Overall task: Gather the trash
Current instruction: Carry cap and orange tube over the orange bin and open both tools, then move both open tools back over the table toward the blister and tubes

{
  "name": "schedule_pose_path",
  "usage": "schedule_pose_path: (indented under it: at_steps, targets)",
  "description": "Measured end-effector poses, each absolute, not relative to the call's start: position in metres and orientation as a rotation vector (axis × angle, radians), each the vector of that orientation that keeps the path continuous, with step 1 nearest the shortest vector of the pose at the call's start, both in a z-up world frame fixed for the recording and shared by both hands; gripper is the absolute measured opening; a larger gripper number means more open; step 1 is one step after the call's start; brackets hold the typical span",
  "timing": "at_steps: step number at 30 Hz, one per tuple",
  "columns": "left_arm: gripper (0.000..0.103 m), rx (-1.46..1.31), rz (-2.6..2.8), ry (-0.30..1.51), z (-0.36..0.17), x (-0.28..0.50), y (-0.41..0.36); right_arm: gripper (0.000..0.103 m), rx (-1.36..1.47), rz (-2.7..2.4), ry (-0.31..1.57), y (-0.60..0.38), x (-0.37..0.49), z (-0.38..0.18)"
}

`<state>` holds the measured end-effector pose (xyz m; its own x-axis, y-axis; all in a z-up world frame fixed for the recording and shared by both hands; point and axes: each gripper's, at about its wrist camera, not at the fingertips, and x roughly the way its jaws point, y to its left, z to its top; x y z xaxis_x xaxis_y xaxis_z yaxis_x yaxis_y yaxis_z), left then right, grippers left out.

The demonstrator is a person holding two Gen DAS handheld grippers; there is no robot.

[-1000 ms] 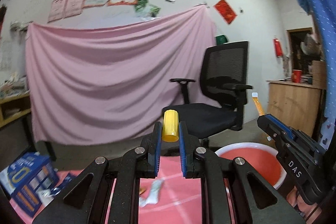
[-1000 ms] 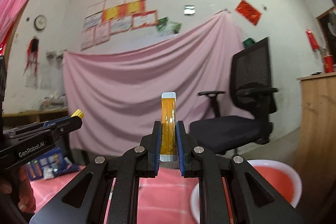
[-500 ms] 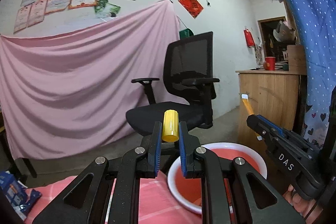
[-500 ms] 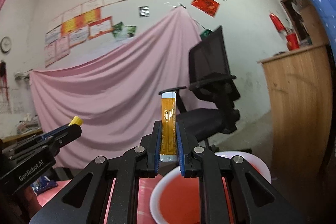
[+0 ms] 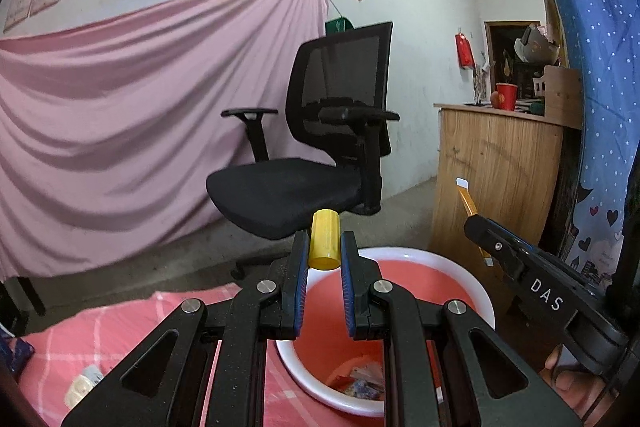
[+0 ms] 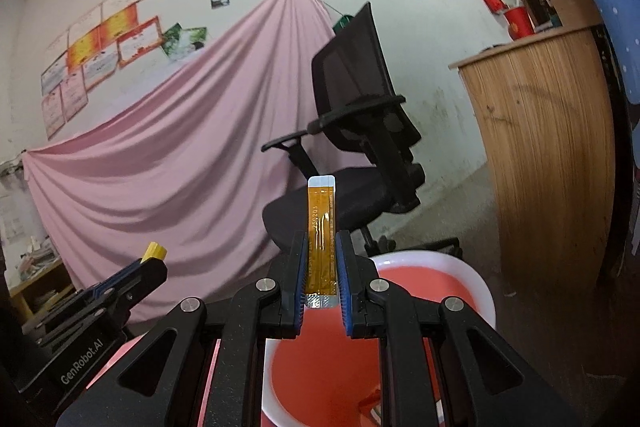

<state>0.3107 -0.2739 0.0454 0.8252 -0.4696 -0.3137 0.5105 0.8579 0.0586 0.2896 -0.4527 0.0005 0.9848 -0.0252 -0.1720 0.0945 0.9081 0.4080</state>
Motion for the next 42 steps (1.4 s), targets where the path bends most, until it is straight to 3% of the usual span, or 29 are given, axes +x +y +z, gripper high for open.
schedule_pose_path:
  at_steps: [16,20,26,30,35,38,40,42]
  targets:
    - [0.013,0.060,-0.586,0.500,0.035,0.335,-0.274,0.013,0.454,-0.070,0.233,-0.455,0.299,-0.007]
    - [0.028,0.040,-0.590,0.550,0.030,0.340,-0.275,0.013,0.462,-0.074,0.255,-0.457,0.303,-0.009]
    - [0.029,0.014,-0.572,0.548,0.031,0.341,-0.265,0.013,0.481,-0.071,0.274,-0.462,0.306,-0.013]
    - [0.029,-0.004,-0.549,0.549,0.030,0.341,-0.255,0.030,0.485,-0.067,0.284,-0.462,0.309,-0.013]
    - [0.038,-0.029,-0.510,0.534,0.037,0.338,-0.236,0.032,0.468,-0.057,0.273,-0.457,0.308,-0.009]
    - [0.040,-0.065,-0.466,0.504,0.045,0.332,-0.215,0.044,0.457,-0.048,0.252,-0.451,0.306,-0.004]
    - [0.044,-0.082,-0.444,0.490,0.051,0.328,-0.202,0.052,0.452,-0.037,0.232,-0.446,0.304,-0.001]
    - [0.055,-0.093,-0.408,0.462,0.058,0.323,-0.187,0.056,0.445,-0.021,0.214,-0.440,0.303,0.004]
